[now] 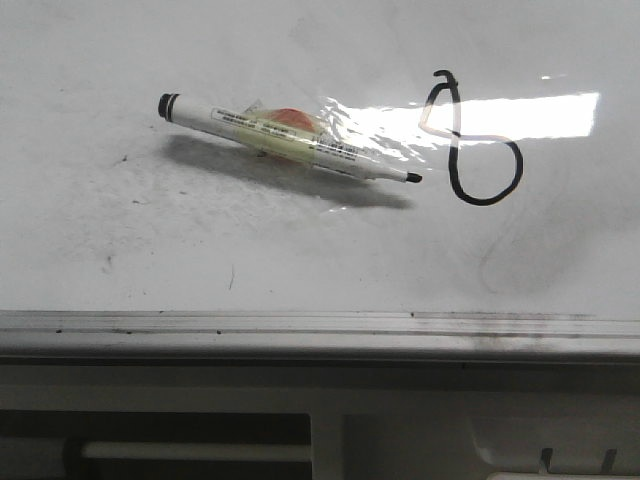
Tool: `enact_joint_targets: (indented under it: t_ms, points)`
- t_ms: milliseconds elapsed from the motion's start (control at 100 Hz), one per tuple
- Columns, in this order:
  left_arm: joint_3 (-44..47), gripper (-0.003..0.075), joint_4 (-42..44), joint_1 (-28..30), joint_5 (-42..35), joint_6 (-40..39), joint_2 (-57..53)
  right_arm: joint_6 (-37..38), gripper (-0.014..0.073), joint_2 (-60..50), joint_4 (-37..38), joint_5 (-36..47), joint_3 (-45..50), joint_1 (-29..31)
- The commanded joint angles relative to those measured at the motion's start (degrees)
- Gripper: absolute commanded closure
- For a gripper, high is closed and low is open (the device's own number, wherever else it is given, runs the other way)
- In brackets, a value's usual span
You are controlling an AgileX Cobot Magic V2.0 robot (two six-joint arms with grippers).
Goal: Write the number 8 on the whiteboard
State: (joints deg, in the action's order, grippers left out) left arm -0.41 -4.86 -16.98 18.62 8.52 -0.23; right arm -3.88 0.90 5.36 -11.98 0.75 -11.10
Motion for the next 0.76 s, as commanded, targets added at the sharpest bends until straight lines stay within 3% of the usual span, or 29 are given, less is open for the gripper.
enact_joint_targets:
  t_ms: [0, 100, 750]
  points:
    - [2.3, 0.0741, 0.0, 0.1, -3.0, -0.7, -1.0, 1.4, 0.0657, 0.4, 1.4, 0.9, 0.6, 3.3]
    - [2.3, 0.0741, 0.0, 0.1, -3.0, -0.7, -1.0, 1.4, 0.0657, -1.1, 1.4, -5.9, 0.6, 4.5]
    - [2.3, 0.0741, 0.0, 0.1, -3.0, -0.7, -0.9, 1.4, 0.0657, -2.8, 1.6, -4.8, 0.6, 4.6]
